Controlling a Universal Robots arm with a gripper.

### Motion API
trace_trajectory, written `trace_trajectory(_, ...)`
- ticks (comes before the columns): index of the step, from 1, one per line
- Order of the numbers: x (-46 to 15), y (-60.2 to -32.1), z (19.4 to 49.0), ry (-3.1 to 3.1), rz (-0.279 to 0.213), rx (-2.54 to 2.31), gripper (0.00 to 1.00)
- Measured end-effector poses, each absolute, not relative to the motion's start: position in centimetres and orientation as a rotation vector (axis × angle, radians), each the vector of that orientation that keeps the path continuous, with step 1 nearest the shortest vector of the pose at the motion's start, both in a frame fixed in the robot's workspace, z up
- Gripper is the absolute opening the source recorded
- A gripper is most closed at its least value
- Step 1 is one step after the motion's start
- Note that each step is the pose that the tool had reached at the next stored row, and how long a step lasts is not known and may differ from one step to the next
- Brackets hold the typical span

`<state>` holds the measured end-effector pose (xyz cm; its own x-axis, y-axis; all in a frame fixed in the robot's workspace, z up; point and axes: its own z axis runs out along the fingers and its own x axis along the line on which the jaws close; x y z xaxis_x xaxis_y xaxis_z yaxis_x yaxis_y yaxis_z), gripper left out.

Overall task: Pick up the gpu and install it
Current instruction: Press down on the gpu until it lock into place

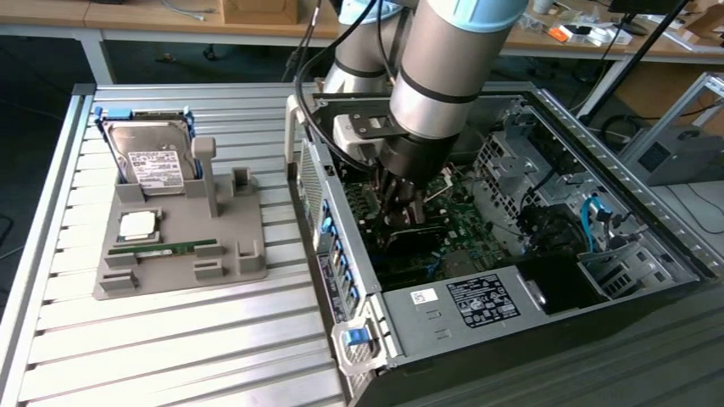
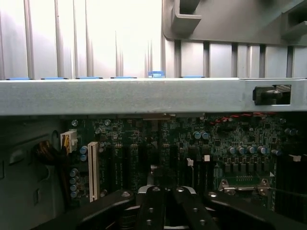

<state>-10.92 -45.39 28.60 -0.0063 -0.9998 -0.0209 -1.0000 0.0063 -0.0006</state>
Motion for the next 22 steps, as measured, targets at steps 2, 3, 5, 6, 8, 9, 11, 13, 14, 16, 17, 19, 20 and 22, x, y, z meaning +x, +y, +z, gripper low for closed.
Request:
trace_trajectory(2, -10.9, -45.8, 28.4, 2.218, 0.023, -2.204, 0.10)
trace_trajectory(3, -10.9, -45.9, 28.4, 2.218, 0.023, -2.204, 0.10)
trace_trajectory(5, -10.9, -46.1, 28.2, 2.217, 0.023, -2.204, 0.10)
trace_trajectory(6, -10.9, -46.2, 28.0, 2.217, 0.023, -2.203, 0.10)
trace_trajectory(8, -10.9, -46.2, 27.8, 2.218, 0.023, -2.203, 0.10)
trace_trajectory(9, -10.9, -46.2, 27.6, 2.218, 0.023, -2.203, 0.10)
trace_trajectory(11, -10.9, -46.3, 27.3, 2.218, 0.023, -2.204, 0.10)
trace_trajectory(13, -10.9, -46.3, 27.1, 2.218, 0.022, -2.204, 0.10)
trace_trajectory(14, -10.9, -46.3, 27.0, 2.218, 0.022, -2.204, 0.10)
trace_trajectory(16, -10.9, -46.3, 26.9, 2.218, 0.022, -2.204, 0.10)
trace_trajectory(17, -10.9, -46.3, 26.8, 2.218, 0.022, -2.204, 0.10)
trace_trajectory(19, -10.9, -46.3, 26.8, 2.218, 0.022, -2.204, 0.10)
trace_trajectory(20, -10.9, -46.3, 26.7, 2.218, 0.022, -2.204, 0.10)
trace_trajectory(22, -11.0, -46.3, 26.8, 2.219, 0.022, -2.205, 0.10)
